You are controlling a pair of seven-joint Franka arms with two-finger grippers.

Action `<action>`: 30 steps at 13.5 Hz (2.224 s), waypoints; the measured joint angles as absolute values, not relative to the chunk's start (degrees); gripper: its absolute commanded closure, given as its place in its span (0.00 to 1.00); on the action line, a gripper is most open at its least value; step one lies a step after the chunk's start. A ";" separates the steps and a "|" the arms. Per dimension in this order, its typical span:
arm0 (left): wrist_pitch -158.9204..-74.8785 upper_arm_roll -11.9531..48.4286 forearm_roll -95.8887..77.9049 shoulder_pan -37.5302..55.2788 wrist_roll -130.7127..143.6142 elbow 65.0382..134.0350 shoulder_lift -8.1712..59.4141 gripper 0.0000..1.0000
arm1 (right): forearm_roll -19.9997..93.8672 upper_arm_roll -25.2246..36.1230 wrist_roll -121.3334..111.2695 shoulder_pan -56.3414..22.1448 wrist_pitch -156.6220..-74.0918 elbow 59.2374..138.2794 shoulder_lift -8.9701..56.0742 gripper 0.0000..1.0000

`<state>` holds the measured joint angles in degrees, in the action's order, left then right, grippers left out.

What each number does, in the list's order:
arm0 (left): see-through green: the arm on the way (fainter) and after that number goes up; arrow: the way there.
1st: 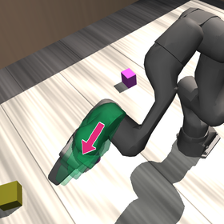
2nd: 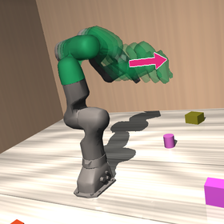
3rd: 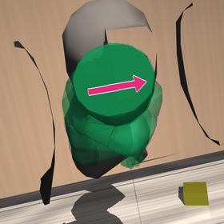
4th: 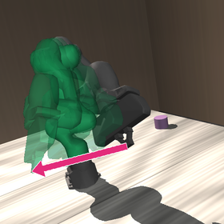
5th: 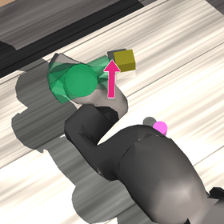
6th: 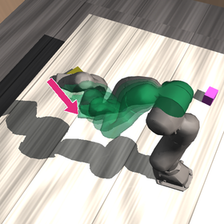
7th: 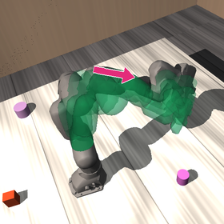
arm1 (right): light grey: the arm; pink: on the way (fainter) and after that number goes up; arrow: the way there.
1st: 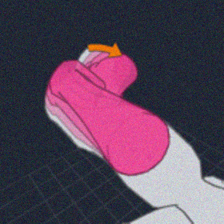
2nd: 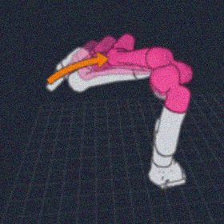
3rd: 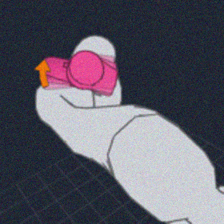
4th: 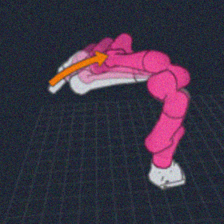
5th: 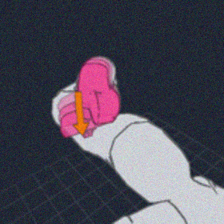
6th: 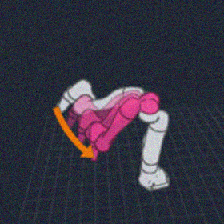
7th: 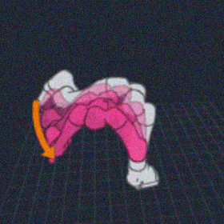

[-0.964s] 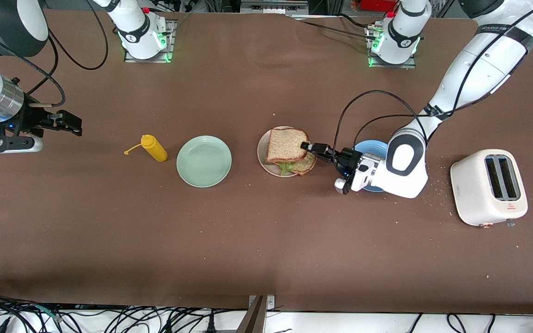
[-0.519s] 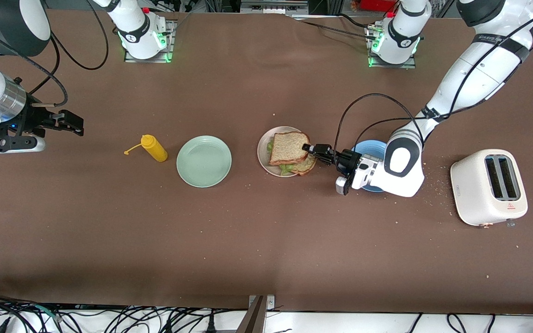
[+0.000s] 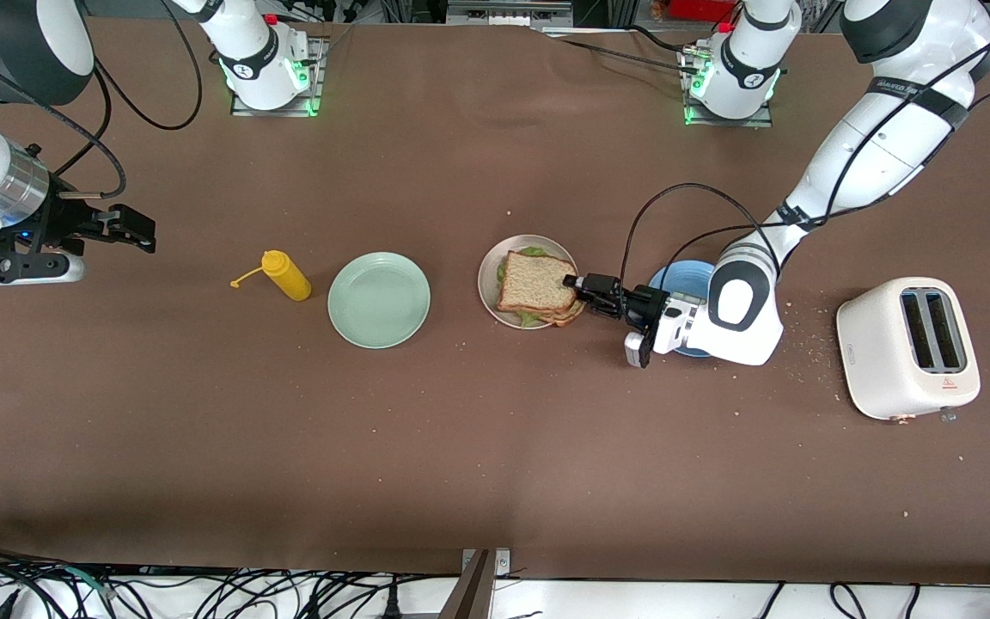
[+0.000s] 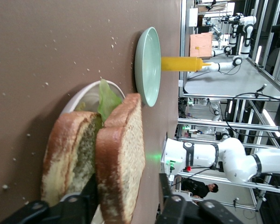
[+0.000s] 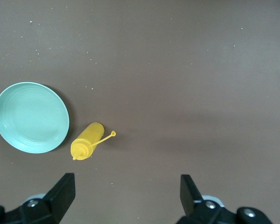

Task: Make sandwich in beige plate with both arms
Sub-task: 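Lower the bread slice onto the lettuce with the left gripper, then open the left gripper and withdraw it past the toaster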

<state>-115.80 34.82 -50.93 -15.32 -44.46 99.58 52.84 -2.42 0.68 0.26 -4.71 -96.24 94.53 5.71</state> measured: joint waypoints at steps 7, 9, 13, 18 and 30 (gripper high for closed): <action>-116.06 35.26 -33.79 -14.15 -22.19 97.29 43.82 0.00 | -2.42 0.68 0.25 -4.72 -96.24 94.54 5.75 0.00; -115.13 35.34 -27.95 -13.55 -14.92 97.12 39.53 0.00 | -2.42 0.68 0.26 -4.72 -96.24 94.55 5.77 0.00; -112.58 34.60 -13.36 -13.60 -3.17 97.03 31.14 0.00 | -2.42 0.68 0.25 -4.72 -96.24 94.56 5.78 0.00; -105.92 33.55 2.28 -18.95 2.12 96.49 20.52 0.00 | -2.42 0.68 0.25 -4.72 -96.24 94.58 5.90 0.00; -86.76 14.41 -0.19 -4.44 9.24 81.51 8.02 0.00 | -2.42 0.67 0.25 -4.74 -96.28 94.58 6.10 0.00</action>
<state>-86.76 14.41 -0.19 -4.44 9.24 81.51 8.02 -2.42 0.67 0.25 -4.74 -96.28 94.58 6.10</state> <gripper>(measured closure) 0.000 0.000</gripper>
